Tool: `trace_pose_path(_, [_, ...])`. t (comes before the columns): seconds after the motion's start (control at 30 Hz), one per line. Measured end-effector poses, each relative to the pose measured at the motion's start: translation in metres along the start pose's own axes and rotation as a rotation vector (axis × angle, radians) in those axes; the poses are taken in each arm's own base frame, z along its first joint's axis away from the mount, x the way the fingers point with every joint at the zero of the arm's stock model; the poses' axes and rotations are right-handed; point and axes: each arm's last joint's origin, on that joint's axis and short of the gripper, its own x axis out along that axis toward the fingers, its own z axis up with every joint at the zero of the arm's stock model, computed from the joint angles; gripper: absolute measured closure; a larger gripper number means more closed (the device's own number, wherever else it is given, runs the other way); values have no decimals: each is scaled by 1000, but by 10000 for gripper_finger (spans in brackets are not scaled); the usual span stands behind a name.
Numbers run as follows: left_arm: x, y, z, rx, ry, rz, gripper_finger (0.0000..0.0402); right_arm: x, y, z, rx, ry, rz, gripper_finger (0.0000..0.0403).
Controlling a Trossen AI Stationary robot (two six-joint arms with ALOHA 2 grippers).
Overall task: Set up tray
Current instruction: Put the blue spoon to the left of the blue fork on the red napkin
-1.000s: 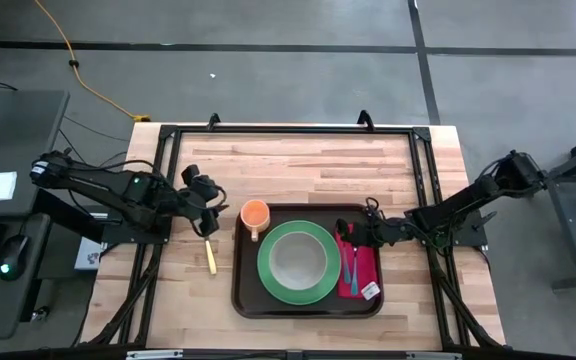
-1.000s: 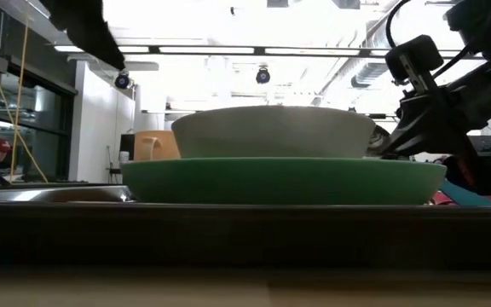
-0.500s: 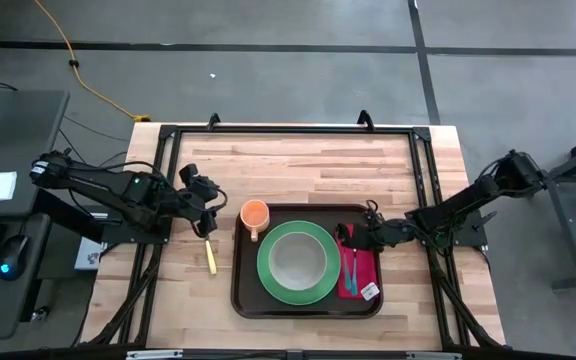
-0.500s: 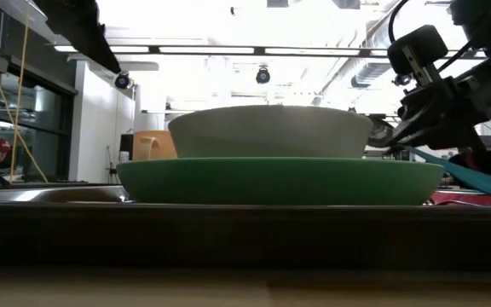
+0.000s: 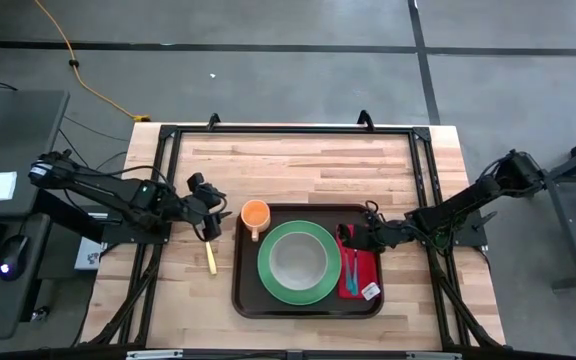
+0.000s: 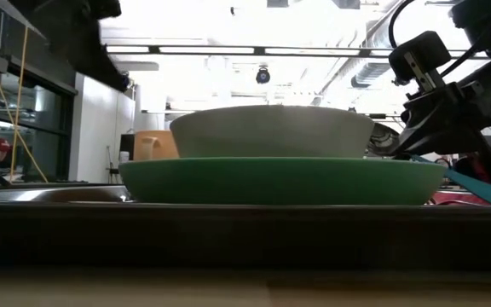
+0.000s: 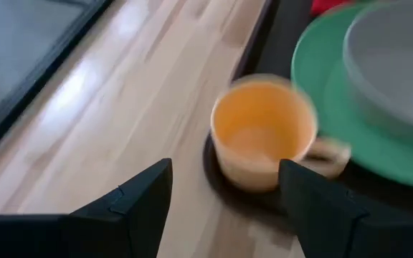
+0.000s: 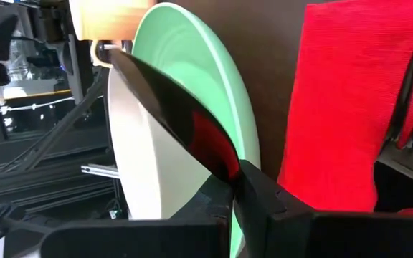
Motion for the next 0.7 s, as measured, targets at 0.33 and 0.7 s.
trace_pose_path(0.33, [1,1,-3,-1,-5,-6,119,0,-9,3,-11,-23,-93,403])
trace_pose_path(0.7, [1,1,-3,-1,-5,-6,119,-1,-16,4,-27,-18,-172,403])
